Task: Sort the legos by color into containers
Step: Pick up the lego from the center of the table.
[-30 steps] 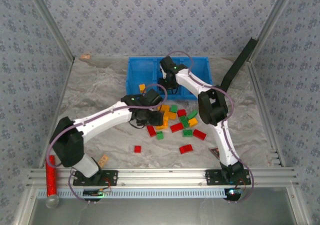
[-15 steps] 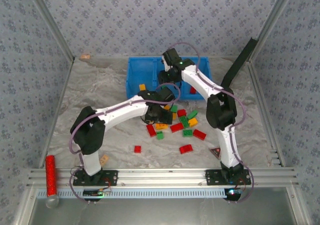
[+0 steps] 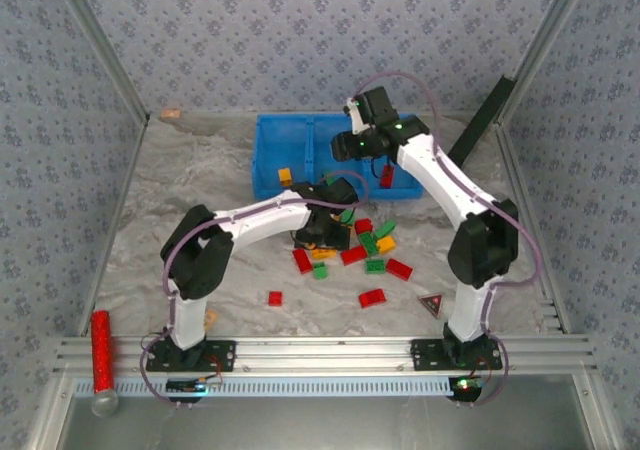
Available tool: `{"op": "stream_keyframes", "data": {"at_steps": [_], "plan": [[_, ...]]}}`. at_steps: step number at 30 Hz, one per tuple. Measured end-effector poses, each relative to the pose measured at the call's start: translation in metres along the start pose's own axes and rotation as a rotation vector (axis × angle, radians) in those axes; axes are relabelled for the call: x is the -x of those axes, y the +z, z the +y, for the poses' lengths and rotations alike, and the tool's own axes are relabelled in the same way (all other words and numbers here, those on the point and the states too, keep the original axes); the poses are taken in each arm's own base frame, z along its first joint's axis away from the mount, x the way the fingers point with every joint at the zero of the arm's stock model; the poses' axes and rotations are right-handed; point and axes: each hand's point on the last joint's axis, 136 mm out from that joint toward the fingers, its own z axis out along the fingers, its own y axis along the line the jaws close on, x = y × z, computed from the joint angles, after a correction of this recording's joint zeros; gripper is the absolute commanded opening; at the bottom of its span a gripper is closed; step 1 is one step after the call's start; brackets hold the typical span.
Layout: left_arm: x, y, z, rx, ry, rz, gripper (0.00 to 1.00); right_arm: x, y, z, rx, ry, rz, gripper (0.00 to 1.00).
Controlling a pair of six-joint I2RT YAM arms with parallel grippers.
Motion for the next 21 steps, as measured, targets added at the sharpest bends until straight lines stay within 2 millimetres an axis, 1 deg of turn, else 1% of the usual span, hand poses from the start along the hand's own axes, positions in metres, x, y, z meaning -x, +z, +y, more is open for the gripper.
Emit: {"op": "stream_keyframes", "data": {"at_steps": [2,4,8,12,17,21], "plan": [[0.000,0.004,0.000,0.006,-0.003,0.006,0.84,-0.003,-0.012,-0.008,-0.007,0.011,-0.015,0.64],[0.000,0.007,0.000,0.013,-0.003,0.012,0.84,-0.010,-0.022,-0.019,-0.019,0.029,-0.019,0.66],[0.000,0.016,0.000,0.028,-0.002,0.028,0.84,-0.037,-0.038,-0.047,-0.057,0.083,0.001,0.69],[-0.003,0.025,0.003,0.047,-0.002,0.047,0.84,-0.074,-0.053,-0.068,-0.090,0.146,0.039,0.71],[-0.002,0.025,0.001,0.046,-0.001,0.051,0.83,-0.123,-0.067,-0.080,-0.109,0.237,0.095,0.73],[-0.003,0.026,0.000,0.045,-0.002,0.058,0.78,-0.173,-0.069,-0.085,-0.112,0.357,0.170,0.77]]}}
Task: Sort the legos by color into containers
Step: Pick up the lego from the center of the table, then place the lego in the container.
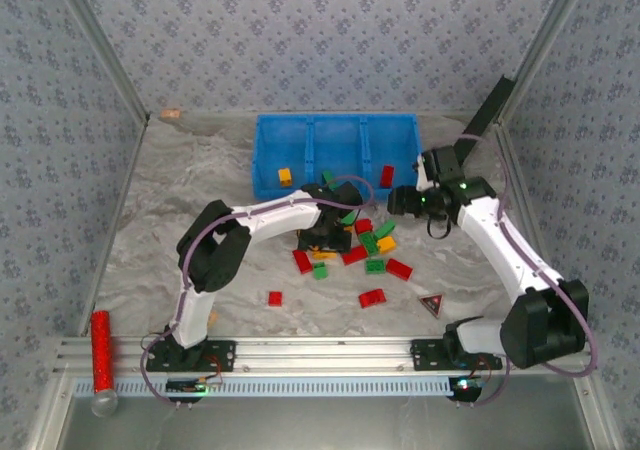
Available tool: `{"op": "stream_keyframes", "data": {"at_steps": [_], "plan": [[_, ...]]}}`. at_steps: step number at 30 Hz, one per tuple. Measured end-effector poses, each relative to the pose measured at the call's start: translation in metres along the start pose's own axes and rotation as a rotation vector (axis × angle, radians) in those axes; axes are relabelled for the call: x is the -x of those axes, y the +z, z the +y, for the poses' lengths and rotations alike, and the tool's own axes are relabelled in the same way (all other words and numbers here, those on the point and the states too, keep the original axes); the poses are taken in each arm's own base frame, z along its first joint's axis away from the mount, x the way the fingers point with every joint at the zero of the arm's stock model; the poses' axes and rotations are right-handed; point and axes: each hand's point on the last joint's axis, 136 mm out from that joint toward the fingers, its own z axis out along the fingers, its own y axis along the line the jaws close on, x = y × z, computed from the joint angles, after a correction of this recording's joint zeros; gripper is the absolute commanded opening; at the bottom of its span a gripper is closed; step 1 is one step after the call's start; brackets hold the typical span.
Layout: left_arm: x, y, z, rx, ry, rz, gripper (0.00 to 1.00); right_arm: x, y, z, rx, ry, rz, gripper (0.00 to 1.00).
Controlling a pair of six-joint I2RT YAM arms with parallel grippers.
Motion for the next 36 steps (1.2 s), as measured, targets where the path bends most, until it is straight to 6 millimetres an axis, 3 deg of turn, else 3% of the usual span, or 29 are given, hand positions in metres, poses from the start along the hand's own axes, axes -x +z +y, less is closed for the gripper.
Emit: {"op": "stream_keyframes", "data": {"at_steps": [5,14,19,26,36], "plan": [[-0.001,0.001,-0.003,-0.015,0.003,0.010,0.72,-0.043,0.011,-0.015,-0.005,0.122,0.099,0.83],[-0.002,-0.001,-0.002,-0.038,0.004,0.013,0.64,-0.106,0.030,-0.019,-0.011,0.265,0.244,0.93],[-0.003,-0.007,0.008,-0.029,0.003,0.017,0.63,-0.136,0.040,-0.019,-0.032,0.299,0.313,0.97],[0.011,-0.032,0.019,-0.043,-0.008,-0.031,0.62,-0.137,0.046,-0.016,-0.026,0.325,0.300,0.98],[0.054,-0.098,0.026,-0.104,-0.019,-0.184,0.61,-0.137,0.063,-0.015,-0.036,0.346,0.304,0.90]]}}
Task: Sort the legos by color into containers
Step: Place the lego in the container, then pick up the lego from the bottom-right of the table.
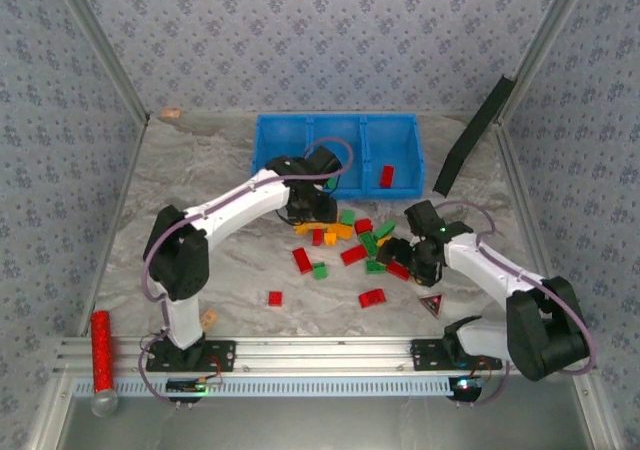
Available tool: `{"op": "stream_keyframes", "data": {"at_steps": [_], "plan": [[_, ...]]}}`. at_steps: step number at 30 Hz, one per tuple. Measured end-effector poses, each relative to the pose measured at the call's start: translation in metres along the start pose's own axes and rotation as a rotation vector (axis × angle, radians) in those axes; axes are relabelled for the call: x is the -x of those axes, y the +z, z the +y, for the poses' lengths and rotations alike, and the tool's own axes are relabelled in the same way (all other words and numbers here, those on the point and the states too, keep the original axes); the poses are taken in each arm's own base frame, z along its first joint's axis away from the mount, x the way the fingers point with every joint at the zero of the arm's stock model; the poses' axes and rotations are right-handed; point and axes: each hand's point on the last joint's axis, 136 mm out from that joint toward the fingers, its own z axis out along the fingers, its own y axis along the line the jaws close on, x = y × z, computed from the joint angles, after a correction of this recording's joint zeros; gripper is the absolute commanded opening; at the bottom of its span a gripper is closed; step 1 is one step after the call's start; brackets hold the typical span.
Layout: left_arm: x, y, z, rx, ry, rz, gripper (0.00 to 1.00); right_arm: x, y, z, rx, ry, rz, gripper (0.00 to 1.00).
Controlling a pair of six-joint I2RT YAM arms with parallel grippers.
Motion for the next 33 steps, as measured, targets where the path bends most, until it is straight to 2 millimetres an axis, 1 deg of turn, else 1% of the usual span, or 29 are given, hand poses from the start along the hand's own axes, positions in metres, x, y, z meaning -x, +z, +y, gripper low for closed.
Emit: {"op": "stream_keyframes", "data": {"at_steps": [3,6,11,14,17,19,21,23,26,28,33], "plan": [[0.017,-0.015,0.004,-0.007,-0.006,-0.043,0.62,0.001,0.006,-0.002,-0.019,0.005,0.008,0.86],[0.034,-0.025,0.009,-0.006,-0.007,-0.082,0.62,0.004,0.012,-0.005,-0.037,0.007,0.006,0.83],[0.058,-0.039,0.027,0.010,-0.014,-0.129,0.62,0.005,0.015,-0.009,-0.071,0.012,0.012,0.76],[0.079,-0.055,0.039,0.012,-0.028,-0.180,0.62,0.006,0.015,-0.010,-0.087,0.014,0.017,0.75],[0.100,-0.070,0.049,0.009,-0.042,-0.231,0.61,0.006,0.015,-0.010,-0.094,0.014,0.020,0.69],[0.109,-0.074,0.055,0.014,-0.048,-0.250,0.62,0.006,0.014,-0.010,-0.095,0.014,0.021,0.69],[0.113,-0.073,0.061,0.023,-0.048,-0.254,0.62,0.006,0.015,-0.010,-0.098,0.015,0.024,0.69],[0.115,-0.066,0.065,0.035,-0.046,-0.241,0.62,0.006,0.015,-0.010,-0.103,0.015,0.031,0.67],[0.118,-0.049,0.072,0.056,-0.050,-0.214,0.62,0.007,0.015,-0.010,-0.108,0.011,0.037,0.60],[0.125,-0.038,0.075,0.065,-0.054,-0.205,0.62,0.010,0.015,-0.007,-0.102,-0.001,0.029,0.56],[0.147,-0.011,0.083,0.083,-0.065,-0.197,0.63,0.014,0.013,-0.007,-0.106,-0.029,0.017,0.53]]}}
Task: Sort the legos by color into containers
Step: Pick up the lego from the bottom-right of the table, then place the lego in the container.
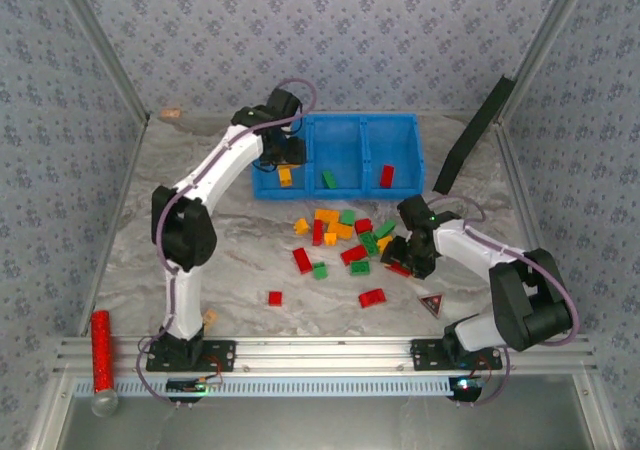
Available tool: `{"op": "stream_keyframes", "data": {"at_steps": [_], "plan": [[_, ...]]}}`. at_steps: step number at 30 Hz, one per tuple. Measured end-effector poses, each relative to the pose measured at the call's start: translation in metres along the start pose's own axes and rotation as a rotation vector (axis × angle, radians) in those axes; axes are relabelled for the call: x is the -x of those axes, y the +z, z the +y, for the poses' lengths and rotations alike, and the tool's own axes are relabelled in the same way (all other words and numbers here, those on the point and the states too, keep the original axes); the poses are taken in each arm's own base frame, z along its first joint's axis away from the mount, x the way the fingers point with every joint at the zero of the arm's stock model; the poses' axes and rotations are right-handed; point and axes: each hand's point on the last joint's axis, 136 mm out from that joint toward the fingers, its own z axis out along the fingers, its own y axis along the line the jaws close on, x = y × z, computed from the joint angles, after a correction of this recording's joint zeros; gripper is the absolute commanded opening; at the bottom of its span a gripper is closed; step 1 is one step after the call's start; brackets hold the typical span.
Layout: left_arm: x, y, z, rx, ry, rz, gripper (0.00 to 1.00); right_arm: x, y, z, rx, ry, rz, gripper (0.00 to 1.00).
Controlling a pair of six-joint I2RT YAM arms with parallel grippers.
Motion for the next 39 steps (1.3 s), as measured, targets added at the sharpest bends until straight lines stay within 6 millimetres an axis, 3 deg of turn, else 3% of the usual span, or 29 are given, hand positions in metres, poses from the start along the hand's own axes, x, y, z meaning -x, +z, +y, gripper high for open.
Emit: {"op": "stream_keyframes", "data": {"at_steps": [5,12,16,22,27,31,33,37,39], "plan": [[0.003,0.032,0.014,0.036,-0.016,0.028,0.63,0.007,-0.022,-0.006,-0.026,-0.017,-0.043,0.51],[-0.005,0.070,0.029,0.073,-0.034,0.085,0.67,0.039,-0.098,0.014,0.037,-0.072,-0.212,0.51],[-0.012,0.083,0.029,0.073,-0.033,0.117,0.71,0.066,-0.133,0.028,0.039,-0.140,-0.298,0.51],[-0.012,0.084,0.027,0.064,-0.034,0.116,0.75,0.132,-0.165,0.056,0.021,-0.226,-0.412,0.50],[-0.011,0.084,0.026,0.056,-0.034,0.112,0.77,0.189,-0.166,0.073,0.017,-0.258,-0.476,0.50],[-0.004,0.071,0.023,0.041,-0.036,0.086,0.78,0.226,-0.150,0.086,0.015,-0.275,-0.494,0.49],[0.004,0.053,0.020,0.021,-0.038,0.053,0.78,0.241,-0.137,0.091,0.013,-0.281,-0.490,0.49],[0.020,-0.006,0.011,-0.036,-0.039,-0.045,0.78,0.259,-0.104,0.096,0.008,-0.284,-0.456,0.49],[0.013,-0.033,0.009,-0.054,-0.029,-0.069,0.79,0.264,-0.091,0.097,0.007,-0.287,-0.438,0.49]]}}
